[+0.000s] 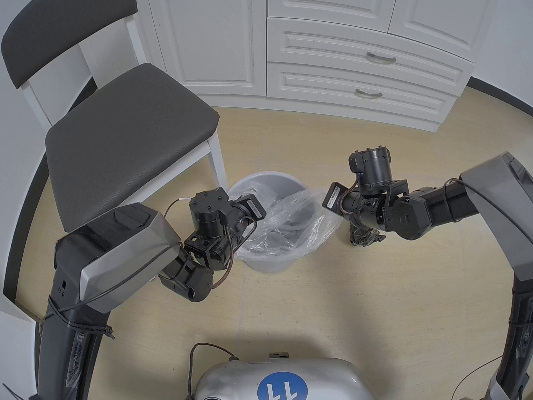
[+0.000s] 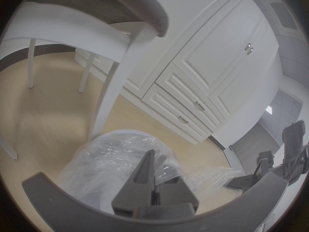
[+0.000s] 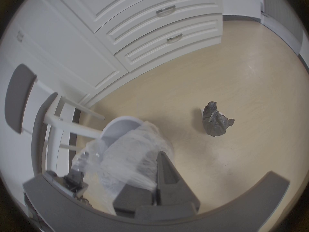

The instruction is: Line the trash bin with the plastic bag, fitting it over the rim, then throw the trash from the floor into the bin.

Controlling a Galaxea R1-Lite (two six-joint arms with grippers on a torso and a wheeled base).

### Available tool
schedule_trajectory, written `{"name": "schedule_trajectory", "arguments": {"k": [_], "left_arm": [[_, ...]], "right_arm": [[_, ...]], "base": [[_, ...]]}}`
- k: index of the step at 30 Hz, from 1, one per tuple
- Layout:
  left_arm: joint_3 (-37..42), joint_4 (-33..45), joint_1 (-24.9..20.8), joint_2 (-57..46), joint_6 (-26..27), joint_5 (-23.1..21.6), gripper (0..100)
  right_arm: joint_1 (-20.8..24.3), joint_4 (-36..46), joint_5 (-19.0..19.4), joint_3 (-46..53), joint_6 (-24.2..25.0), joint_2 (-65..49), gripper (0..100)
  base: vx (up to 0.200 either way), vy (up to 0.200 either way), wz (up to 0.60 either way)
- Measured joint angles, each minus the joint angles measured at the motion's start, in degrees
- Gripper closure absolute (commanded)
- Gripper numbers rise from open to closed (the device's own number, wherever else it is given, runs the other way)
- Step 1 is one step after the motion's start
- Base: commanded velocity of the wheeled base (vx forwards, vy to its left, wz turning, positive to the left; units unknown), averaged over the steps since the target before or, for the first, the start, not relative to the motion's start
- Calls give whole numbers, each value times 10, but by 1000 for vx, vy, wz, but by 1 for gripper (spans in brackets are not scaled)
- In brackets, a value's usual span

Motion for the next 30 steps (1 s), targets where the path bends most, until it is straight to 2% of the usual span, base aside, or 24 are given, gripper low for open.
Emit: {"name": "schedule_trajectory", "arguments": {"k": [6, 10, 13, 21, 30], "left_arm": [[-16, 7, 22, 7, -13, 4, 100], [-16, 10, 29, 0, -10, 8, 100], [-9, 19, 35, -8, 15, 10, 100], [53, 45, 50, -40, 118, 12, 100], [126, 45, 50, -67, 197, 10, 100]], "right_arm": [[-19, 1, -4, -69, 48, 56, 100], [-34, 3, -7, -88, 54, 72, 100], [-44, 5, -7, -90, 50, 69, 100], [-60, 34, -8, -65, -8, 47, 100], [-58, 39, -29, -4, -91, 30, 100]], "base": [[0, 0, 0], [0, 0, 0], [0, 0, 0], [0, 0, 0], [0, 0, 0]]}}
